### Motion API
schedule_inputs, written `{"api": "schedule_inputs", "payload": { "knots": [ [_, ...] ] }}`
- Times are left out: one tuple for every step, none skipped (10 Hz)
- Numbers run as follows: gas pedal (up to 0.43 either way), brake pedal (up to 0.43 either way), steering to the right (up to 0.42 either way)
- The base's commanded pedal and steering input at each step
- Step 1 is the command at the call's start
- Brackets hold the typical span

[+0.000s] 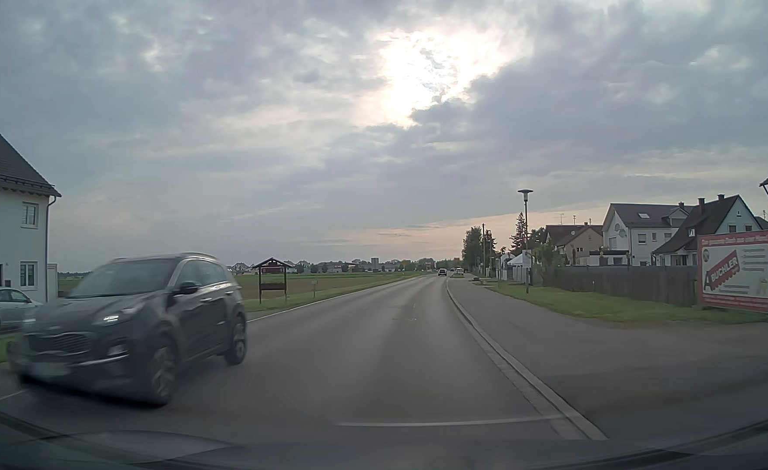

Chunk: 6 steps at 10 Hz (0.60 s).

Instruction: Follow the waypoints while adhering to traffic rules and regulations

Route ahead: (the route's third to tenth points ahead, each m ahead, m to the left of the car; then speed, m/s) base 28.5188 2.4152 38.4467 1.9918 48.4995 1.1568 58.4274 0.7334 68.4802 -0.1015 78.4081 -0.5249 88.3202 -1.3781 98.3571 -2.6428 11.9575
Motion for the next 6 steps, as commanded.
{"api": "schedule_inputs", "payload": {
  "knots": [
    [0.169, 0.0, 0.016],
    [0.169, 0.0, 0.013],
    [0.169, 0.0, 0.013],
    [0.169, 0.0, 0.012],
    [0.169, 0.0, 0.013],
    [0.169, 0.0, 0.012]
  ]
}}
